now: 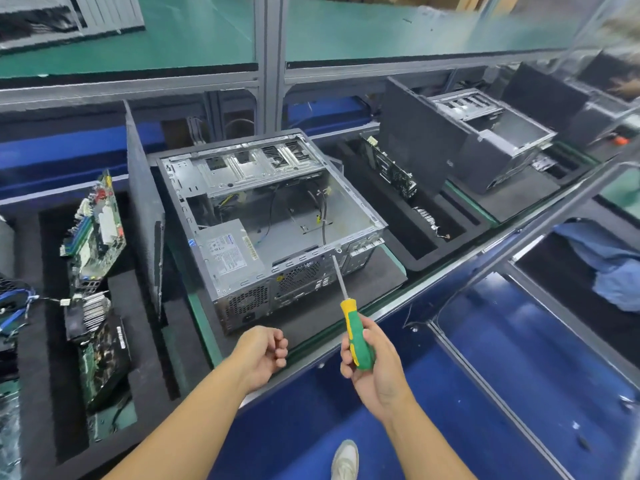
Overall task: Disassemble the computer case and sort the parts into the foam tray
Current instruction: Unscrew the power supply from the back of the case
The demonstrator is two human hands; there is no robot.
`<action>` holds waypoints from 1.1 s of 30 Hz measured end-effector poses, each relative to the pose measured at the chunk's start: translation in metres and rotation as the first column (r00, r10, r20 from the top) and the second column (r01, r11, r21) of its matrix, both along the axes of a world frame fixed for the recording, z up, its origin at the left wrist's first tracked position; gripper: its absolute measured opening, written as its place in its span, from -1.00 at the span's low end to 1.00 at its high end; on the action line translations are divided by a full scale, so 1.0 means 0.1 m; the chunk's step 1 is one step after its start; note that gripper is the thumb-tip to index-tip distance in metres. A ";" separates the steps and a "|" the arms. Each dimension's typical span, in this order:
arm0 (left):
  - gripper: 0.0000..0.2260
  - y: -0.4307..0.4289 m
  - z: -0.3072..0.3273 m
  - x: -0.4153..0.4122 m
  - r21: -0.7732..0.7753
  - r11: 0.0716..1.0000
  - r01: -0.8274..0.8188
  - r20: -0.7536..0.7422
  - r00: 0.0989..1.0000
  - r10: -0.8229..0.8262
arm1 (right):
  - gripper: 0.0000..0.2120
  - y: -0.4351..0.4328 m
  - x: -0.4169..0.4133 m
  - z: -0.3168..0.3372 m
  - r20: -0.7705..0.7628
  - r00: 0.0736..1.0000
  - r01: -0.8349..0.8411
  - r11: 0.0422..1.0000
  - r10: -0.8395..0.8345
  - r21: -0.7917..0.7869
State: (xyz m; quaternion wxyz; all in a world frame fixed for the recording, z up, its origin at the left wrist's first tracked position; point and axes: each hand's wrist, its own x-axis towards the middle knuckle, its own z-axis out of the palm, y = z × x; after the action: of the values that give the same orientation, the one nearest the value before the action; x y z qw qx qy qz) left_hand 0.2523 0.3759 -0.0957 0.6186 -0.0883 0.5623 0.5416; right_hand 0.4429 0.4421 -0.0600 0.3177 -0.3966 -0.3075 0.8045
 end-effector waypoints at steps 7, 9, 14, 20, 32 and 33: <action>-0.76 1.10 0.22 0.58 0.099 0.964 0.246 -0.009 0.969 -0.246 | -0.75 0.93 0.30 0.18 -0.059 0.989 0.143 0.986 -0.139 0.088; -0.74 1.57 0.28 0.78 0.123 0.948 0.295 -0.056 0.955 -0.290 | -0.74 1.28 0.43 0.22 -0.036 0.985 0.174 0.977 -0.171 0.121; -0.83 2.91 0.27 1.13 0.101 0.953 0.286 -0.106 0.956 -0.275 | -0.71 2.19 0.75 0.39 0.097 0.980 0.150 0.965 -0.174 0.215; -0.86 4.07 0.00 1.22 -0.017 0.986 0.164 -0.197 0.967 -0.164 | -0.74 3.09 1.07 0.54 0.247 0.965 0.015 0.960 -0.086 0.278; -0.73 4.76 -0.30 1.14 -0.690 0.437 0.577 -0.642 -0.210 -0.738 | -0.68 3.90 1.31 0.24 0.281 0.960 -0.047 0.977 -0.013 0.206; -0.75 4.79 -0.35 1.14 -0.727 0.373 0.576 -0.610 -0.293 -0.736 | -0.70 3.93 1.32 0.22 0.278 0.960 -0.056 0.976 -0.005 0.209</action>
State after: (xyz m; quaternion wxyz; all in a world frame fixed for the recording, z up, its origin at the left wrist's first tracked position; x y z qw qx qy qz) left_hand 0.3664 0.8546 -0.1310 0.3335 0.5325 0.7779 -0.0112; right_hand 0.5752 0.8348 -0.0376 0.3020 -0.4648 -0.4389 0.7071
